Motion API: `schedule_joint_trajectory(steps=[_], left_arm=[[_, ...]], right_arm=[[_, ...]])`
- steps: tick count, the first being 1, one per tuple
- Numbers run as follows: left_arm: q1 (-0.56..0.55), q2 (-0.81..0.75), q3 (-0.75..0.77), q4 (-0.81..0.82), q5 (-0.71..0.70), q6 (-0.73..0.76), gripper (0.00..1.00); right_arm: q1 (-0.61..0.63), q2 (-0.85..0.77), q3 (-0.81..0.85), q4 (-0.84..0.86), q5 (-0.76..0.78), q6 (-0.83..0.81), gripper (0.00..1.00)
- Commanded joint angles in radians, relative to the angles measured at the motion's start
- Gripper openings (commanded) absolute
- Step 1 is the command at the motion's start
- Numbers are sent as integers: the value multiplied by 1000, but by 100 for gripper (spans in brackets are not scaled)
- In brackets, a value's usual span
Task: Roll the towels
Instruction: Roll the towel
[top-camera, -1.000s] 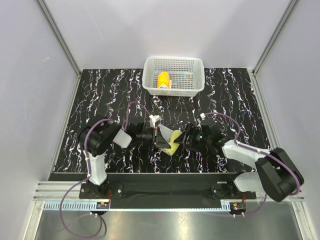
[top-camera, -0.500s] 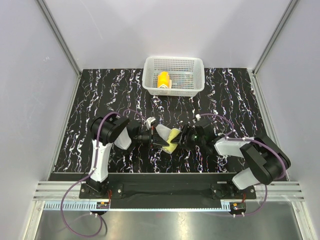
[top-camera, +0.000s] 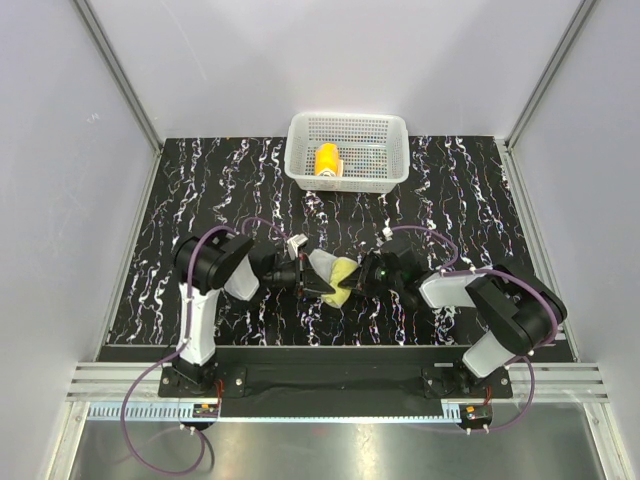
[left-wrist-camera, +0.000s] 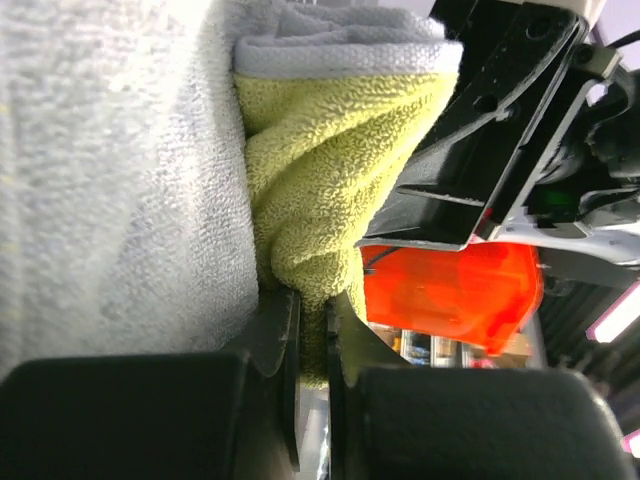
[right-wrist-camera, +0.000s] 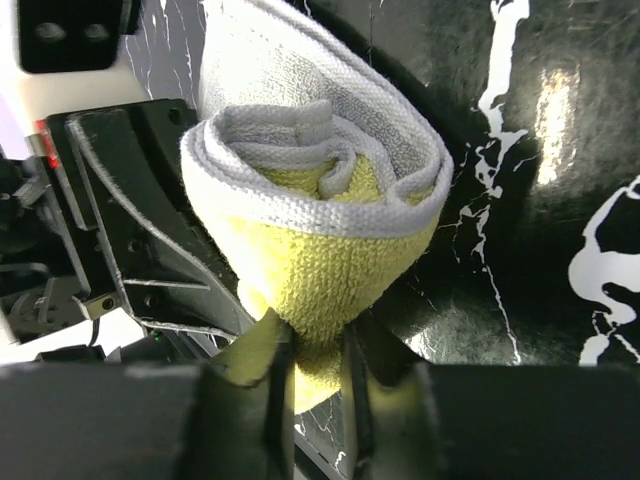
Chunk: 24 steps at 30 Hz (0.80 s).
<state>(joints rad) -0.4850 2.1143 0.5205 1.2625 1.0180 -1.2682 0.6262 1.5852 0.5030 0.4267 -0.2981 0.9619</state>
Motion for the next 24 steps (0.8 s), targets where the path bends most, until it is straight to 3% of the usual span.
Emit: schedule_joint_trajectory(steps=[1, 2, 4, 6, 7, 10, 13, 14, 17, 18, 21, 24], left_arm=[[-23, -134, -4, -137, -1, 220, 8], [-26, -164, -1, -220, -19, 274, 10], [-38, -262, 36, -537, -106, 464, 20], [-53, -353, 80, -802, -230, 565, 51], [-58, -381, 90, -863, -272, 632, 76], [-64, -483, 113, -1021, -413, 691, 99], [-107, -612, 139, -1175, -629, 762, 99], [-162, -679, 160, -1257, -795, 803, 99], [-286, -757, 196, -1353, -1052, 857, 99], [-388, -804, 202, -1380, -1231, 869, 99], [-544, -847, 199, -1397, -1473, 898, 99], [-645, -831, 202, -1394, -1606, 909, 99]], right_arm=[[23, 13, 8, -35, 71, -14, 17], [23, 9, 8, -43, 74, -14, 17], [24, -8, 9, -75, 80, -14, 16], [26, -22, 11, -100, 85, -14, 16], [27, -36, 11, -129, 88, -12, 16], [27, -65, 12, -186, 100, -11, 16], [29, -77, 31, -248, 108, -6, 16], [29, -77, 35, -279, 108, -2, 16], [27, -73, 60, -316, 102, -2, 16], [29, -73, 66, -325, 100, 0, 16], [29, -59, 97, -373, 99, 1, 16], [29, -41, 124, -417, 90, 8, 16]])
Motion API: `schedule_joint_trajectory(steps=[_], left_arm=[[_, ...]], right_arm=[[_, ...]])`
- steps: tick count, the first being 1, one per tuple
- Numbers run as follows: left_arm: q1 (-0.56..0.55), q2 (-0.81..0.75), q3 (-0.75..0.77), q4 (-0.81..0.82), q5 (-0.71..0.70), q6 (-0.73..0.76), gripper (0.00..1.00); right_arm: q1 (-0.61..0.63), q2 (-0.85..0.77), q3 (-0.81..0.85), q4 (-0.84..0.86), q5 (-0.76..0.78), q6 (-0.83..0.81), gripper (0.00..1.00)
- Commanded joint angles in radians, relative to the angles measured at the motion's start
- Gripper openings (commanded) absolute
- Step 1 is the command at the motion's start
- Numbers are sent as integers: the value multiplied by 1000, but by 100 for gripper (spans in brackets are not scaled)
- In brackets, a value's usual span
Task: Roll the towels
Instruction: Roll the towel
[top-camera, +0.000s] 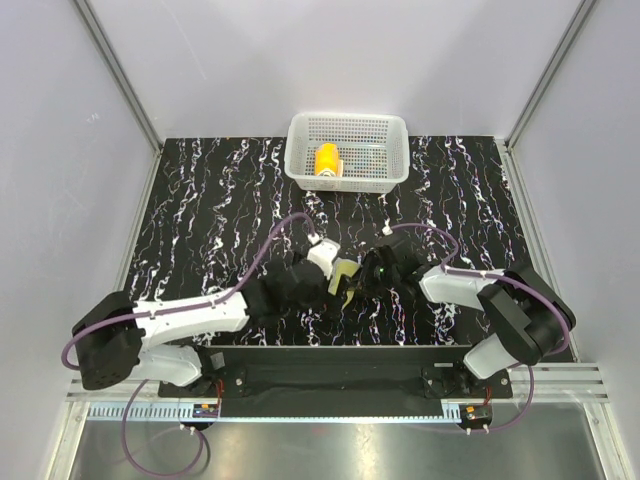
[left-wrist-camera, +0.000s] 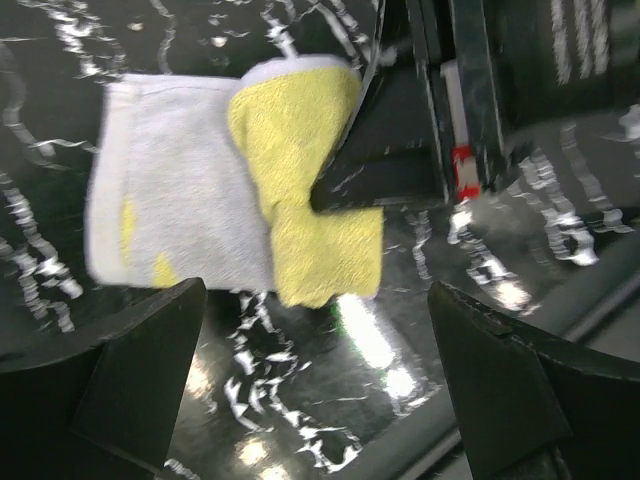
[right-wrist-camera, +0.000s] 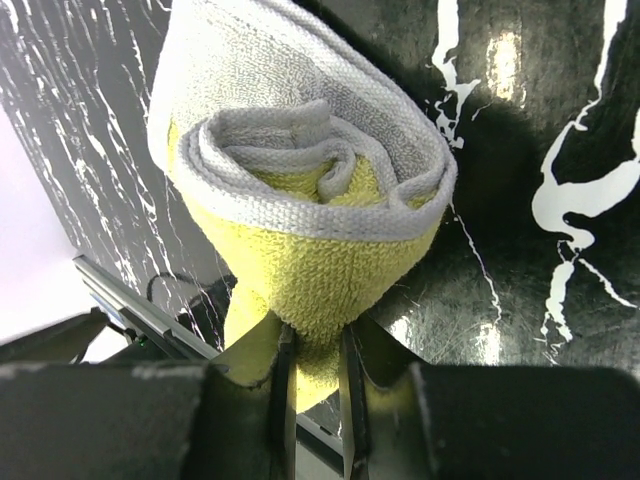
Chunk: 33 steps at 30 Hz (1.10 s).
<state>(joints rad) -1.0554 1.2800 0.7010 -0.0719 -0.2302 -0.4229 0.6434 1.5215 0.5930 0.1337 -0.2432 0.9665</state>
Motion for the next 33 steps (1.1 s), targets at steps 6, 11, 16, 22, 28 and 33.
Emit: schedule_joint_trajectory(steps=[6, 11, 16, 22, 28, 33], left_arm=[[-236, 136, 70, -16, -491, 136, 99], [-252, 196, 86, 41, -463, 138, 95], [-250, 237, 95, 69, -451, 147, 81], [-252, 274, 109, 75, -393, 139, 79], [-250, 329, 133, 77, -377, 128, 64], [-245, 361, 138, 81, -364, 128, 27]], right_arm=[[12, 39, 65, -171, 7, 6, 16], [12, 32, 68, -184, 4, 6, 17], [12, 26, 67, -187, 2, 5, 17], [12, 31, 71, -195, -4, 3, 17], [12, 28, 82, -212, -4, -3, 17], [12, 11, 77, -227, -7, -8, 17]])
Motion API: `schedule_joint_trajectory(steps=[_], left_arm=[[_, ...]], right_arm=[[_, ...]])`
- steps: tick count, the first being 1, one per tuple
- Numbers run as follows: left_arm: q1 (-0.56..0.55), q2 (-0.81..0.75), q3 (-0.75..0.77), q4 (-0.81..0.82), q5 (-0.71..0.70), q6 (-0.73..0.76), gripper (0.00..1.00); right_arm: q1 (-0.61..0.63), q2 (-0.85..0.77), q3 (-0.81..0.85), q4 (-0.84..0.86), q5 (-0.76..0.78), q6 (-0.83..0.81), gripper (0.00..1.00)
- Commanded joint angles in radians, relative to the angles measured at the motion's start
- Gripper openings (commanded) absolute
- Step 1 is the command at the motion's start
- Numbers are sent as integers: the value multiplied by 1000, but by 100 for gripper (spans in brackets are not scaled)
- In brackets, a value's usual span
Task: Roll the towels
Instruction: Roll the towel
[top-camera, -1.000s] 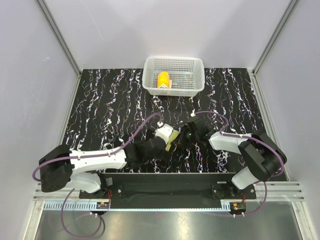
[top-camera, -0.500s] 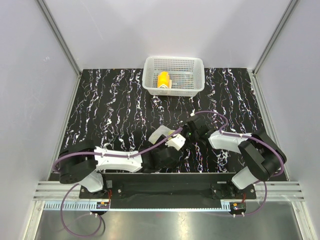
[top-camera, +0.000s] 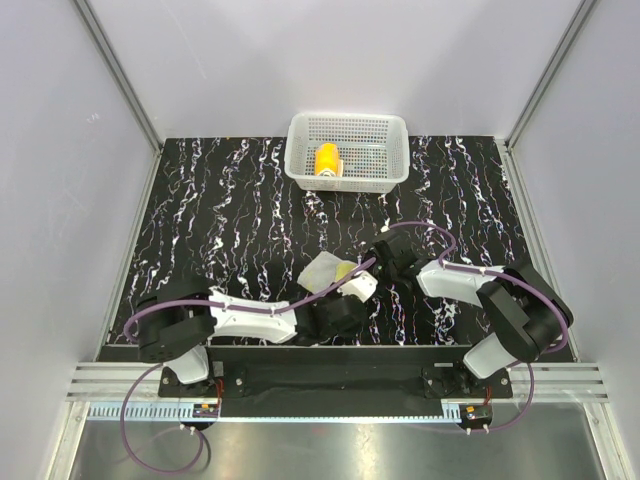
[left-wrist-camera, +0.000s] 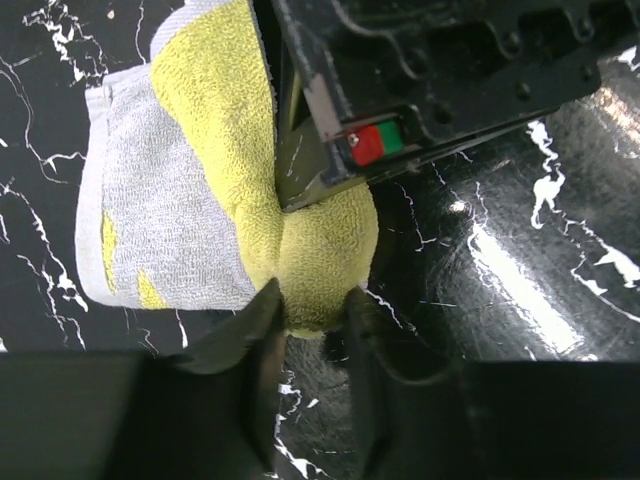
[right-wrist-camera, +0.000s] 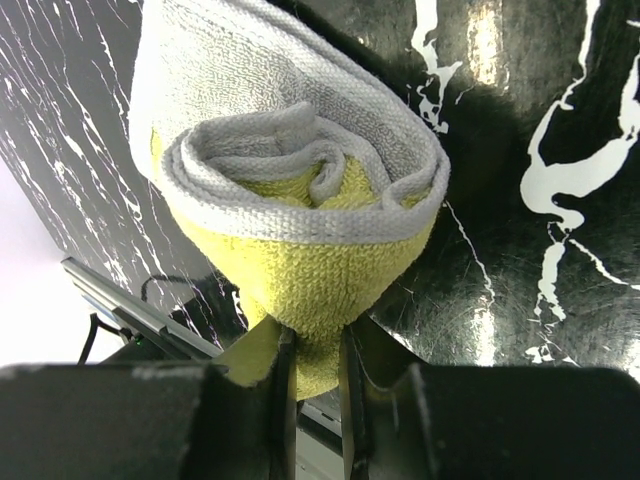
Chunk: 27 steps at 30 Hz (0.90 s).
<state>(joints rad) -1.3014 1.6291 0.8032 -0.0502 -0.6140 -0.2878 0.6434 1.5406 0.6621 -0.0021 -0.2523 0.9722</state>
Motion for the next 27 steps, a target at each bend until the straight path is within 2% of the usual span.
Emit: schedule_joint_trajectory(steps=[1, 3, 4, 6, 9, 10, 13, 14, 15, 17, 23, 27], left_arm=[[5, 12, 36, 64, 32, -4, 24], [20, 9, 28, 84, 78, 6, 3], [28, 6, 24, 92, 100, 10, 0], [63, -8, 2, 130, 204, 21, 0], [129, -20, -24, 165, 360, 21, 0], [161, -28, -36, 174, 397, 19, 0], [192, -43, -56, 197, 473, 4, 0], [201, -54, -67, 204, 483, 3, 0], [203, -60, -71, 210, 490, -1, 0], [208, -66, -81, 213, 508, -2, 0], [267, -81, -120, 269, 608, -36, 0], [355, -92, -168, 346, 782, -99, 0]], right_arm=[[10, -14, 4, -91, 1, -13, 17], [12, -19, -2, -93, -7, -15, 18], [12, -25, -5, -99, -8, -17, 18], [12, -31, -7, -122, -1, -21, 20], [12, -75, 1, -186, 36, -27, 42], [12, -86, 13, -206, 62, -33, 60], [10, -125, 60, -308, 113, -40, 79], [10, -135, 70, -329, 146, -46, 90], [9, -152, 95, -373, 168, -49, 94], [6, -171, 119, -420, 241, -49, 100], [-51, -293, 111, -483, 323, -14, 100], [-59, -465, 53, -429, 340, -4, 100]])
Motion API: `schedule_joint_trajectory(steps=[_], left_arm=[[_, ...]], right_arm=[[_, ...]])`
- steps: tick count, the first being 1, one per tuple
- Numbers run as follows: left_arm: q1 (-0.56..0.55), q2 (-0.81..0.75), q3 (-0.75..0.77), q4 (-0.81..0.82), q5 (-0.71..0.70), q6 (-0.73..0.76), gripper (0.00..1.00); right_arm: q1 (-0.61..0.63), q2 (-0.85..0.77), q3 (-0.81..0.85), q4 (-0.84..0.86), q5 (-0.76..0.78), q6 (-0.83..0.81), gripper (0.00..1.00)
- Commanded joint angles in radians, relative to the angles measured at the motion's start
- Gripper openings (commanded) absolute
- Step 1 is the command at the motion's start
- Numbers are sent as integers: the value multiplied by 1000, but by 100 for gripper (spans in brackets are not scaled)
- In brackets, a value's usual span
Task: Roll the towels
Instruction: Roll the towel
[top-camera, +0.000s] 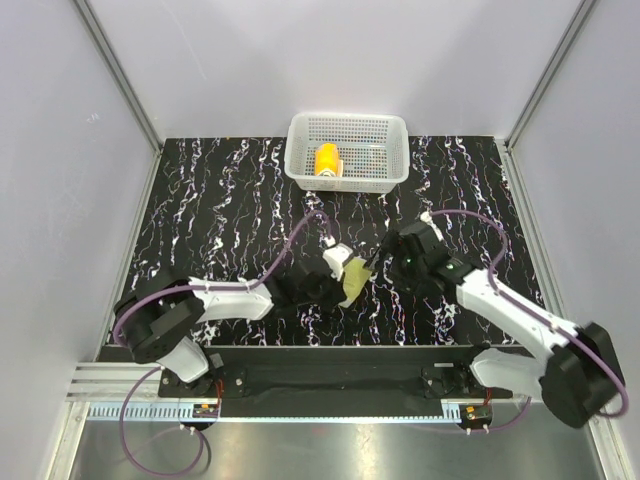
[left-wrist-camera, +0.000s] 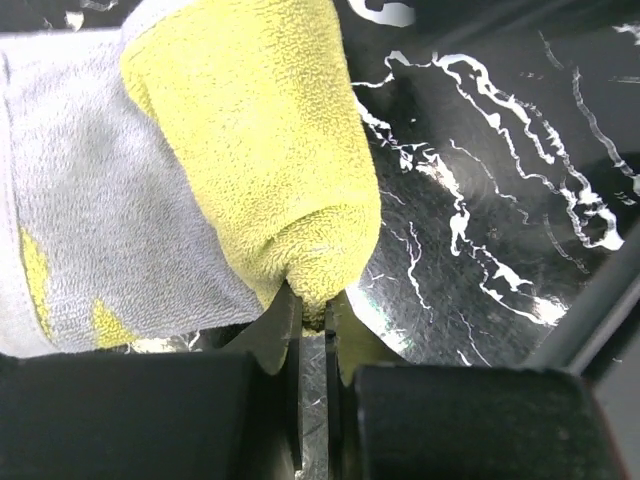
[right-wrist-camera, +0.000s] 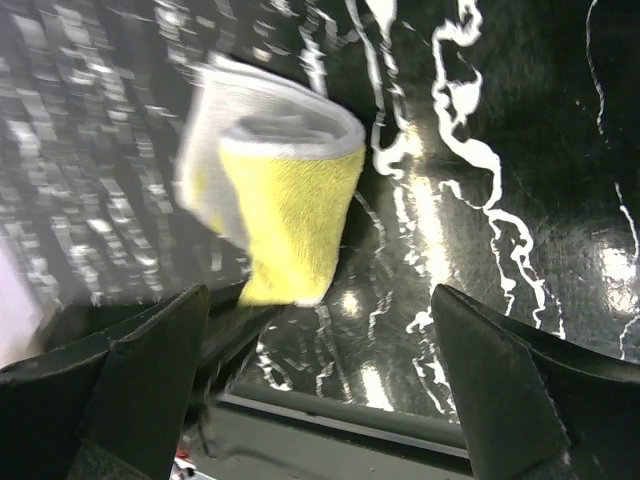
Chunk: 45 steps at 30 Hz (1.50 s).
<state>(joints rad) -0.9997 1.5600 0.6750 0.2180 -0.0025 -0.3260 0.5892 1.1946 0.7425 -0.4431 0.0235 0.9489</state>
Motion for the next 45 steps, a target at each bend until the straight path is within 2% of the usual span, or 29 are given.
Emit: schedule_joint_trajectory(steps=[1, 4, 5, 10, 15, 16, 17, 18, 19, 20, 27, 34, 39, 42, 45], left_arm=[[91, -20, -58, 96, 202, -73, 0], [180, 1, -90, 203, 336, -139, 0], [203, 12, -97, 234, 425, -180, 0], [338, 92, -153, 481, 617, -323, 0], [438, 192, -196, 777, 809, -580, 0], [469, 248, -218, 955, 835, -644, 0], [484, 285, -225, 1050, 876, -777, 0], [498, 322, -232, 1146, 892, -850, 0], [521, 403, -235, 1339, 907, -919, 0], [529, 446, -235, 1441, 927, -1034, 0], [538, 485, -245, 1446, 917, -1033, 0], [538, 511, -235, 1445, 927, -1033, 0], [538, 517, -232, 1423, 944, -1019, 0], [538, 511, -227, 1368, 950, -990, 0], [538, 496, -219, 1308, 960, -958, 6]], right_arm=[[-5, -148, -41, 32, 64, 16, 100], [-3, -223, -98, 162, -55, -36, 100], [-5, -227, -104, 188, -83, -47, 100], [-5, -149, -133, 320, -242, -82, 94], [-3, -83, -187, 434, -258, -62, 86], [-3, -70, -190, 470, -251, -61, 86], [-3, -57, -192, 493, -243, -61, 86], [-3, -26, -192, 504, -238, -62, 85], [-3, -6, -193, 520, -232, -64, 85], [-3, 12, -193, 538, -229, -64, 84], [3, 207, -180, 687, -226, -36, 83], [18, 329, -160, 787, -227, -7, 82], [29, 384, -134, 819, -237, -6, 66], [35, 396, -135, 836, -237, -1, 61], [40, 407, -130, 839, -238, -2, 45]])
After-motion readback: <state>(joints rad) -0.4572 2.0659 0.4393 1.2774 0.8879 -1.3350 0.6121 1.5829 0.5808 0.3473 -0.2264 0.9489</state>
